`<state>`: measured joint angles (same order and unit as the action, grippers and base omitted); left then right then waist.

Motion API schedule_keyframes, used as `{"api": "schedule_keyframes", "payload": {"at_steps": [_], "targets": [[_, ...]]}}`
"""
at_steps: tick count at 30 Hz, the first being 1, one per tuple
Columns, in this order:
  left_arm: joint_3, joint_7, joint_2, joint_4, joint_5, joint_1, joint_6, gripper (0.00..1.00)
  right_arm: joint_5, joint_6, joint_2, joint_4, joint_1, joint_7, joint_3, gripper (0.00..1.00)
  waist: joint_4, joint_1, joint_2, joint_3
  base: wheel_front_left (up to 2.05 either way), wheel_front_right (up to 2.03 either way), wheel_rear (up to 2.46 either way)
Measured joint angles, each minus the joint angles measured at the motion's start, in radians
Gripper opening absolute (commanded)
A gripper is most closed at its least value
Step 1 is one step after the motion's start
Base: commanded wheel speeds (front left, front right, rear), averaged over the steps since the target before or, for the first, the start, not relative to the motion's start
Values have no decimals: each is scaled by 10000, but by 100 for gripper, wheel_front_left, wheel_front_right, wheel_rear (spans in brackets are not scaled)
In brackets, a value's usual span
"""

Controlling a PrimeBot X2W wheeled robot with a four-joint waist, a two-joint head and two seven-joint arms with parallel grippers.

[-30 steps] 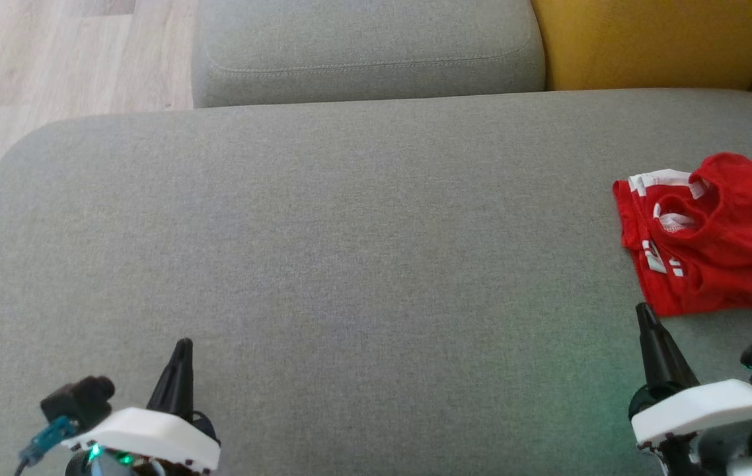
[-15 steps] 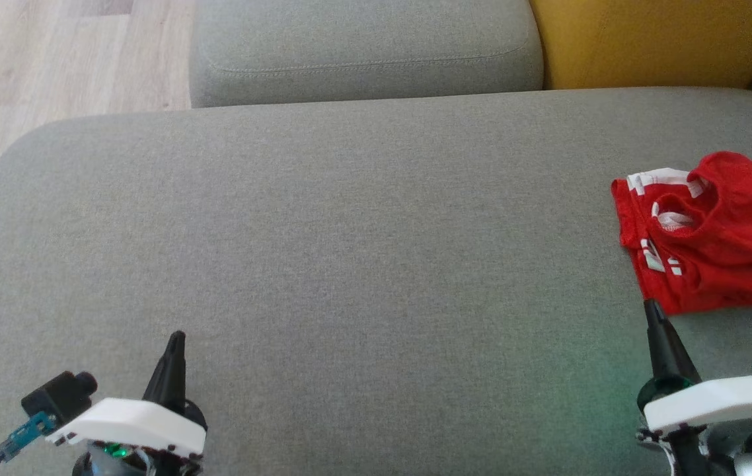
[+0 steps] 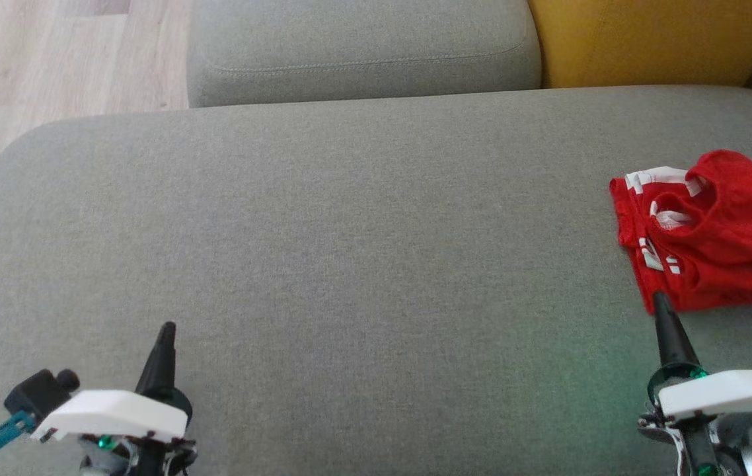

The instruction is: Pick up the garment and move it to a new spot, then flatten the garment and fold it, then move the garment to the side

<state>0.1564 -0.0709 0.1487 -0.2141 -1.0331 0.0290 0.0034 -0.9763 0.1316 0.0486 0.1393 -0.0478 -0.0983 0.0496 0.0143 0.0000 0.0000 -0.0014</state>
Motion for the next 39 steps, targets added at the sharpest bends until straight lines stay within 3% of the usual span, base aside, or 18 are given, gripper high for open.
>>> {"api": "schedule_keyframes", "payload": {"at_steps": [39], "targets": [[-1361, 1053, -556, -397, -4008, -445, -840, 0, -4345, 0, 8, 890, 648, 12, 351, 0, -98, 0, 0, 31, 0, 0, 0]]}}
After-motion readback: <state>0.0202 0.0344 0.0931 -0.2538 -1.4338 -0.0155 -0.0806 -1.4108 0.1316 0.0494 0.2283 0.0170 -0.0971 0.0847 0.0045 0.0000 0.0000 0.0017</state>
